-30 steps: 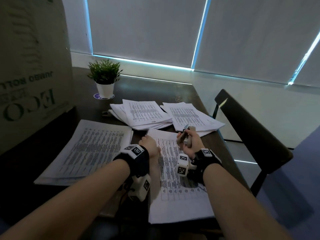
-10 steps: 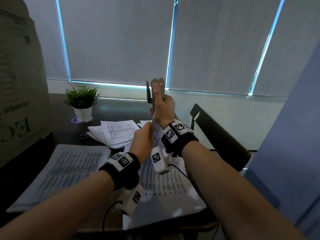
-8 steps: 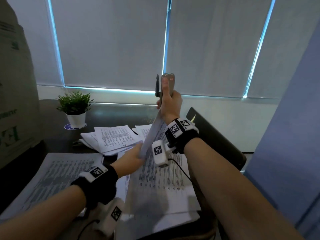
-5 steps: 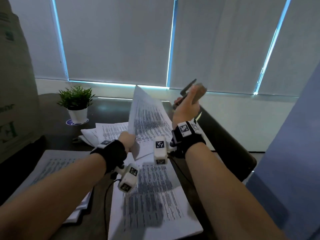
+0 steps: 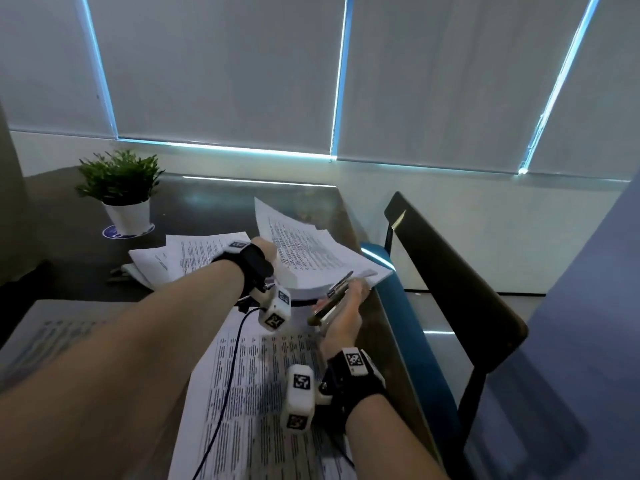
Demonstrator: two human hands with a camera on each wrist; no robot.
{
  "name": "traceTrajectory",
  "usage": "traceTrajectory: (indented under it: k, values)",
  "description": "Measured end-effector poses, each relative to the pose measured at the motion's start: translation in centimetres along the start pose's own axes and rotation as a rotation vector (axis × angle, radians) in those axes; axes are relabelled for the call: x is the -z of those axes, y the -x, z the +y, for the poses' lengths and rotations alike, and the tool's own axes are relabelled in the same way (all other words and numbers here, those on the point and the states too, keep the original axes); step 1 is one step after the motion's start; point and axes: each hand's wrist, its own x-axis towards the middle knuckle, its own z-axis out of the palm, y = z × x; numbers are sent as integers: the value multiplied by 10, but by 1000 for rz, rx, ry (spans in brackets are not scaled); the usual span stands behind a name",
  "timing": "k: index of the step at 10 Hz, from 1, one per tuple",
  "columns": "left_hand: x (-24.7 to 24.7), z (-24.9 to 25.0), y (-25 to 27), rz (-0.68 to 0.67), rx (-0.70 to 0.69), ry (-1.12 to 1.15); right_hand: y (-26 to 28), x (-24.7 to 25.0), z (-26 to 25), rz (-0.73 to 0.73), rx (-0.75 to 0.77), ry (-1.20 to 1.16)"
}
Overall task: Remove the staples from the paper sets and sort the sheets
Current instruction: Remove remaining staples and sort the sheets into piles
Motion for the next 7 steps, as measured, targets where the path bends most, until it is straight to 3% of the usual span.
traceTrajectory:
  k: [2, 3, 4, 5, 6, 7]
  values:
    - [14, -20, 55, 28, -33, -329, 3, -5, 2, -22, 36, 172]
    - [41, -59, 78, 180, -71, -427, 9, -5, 0, -18, 49, 270]
    - [56, -97, 81, 69, -16, -594, 15, -5, 1, 6, 46, 254]
    - [56, -109, 94, 66, 41, -491, 14, -7, 1, 29, 64, 232]
    - [59, -125, 104, 75, 20, -667, 19, -9, 3, 22, 57, 214]
    - [56, -127, 110, 79, 40, -582, 21, -9, 3, 38, 64, 224]
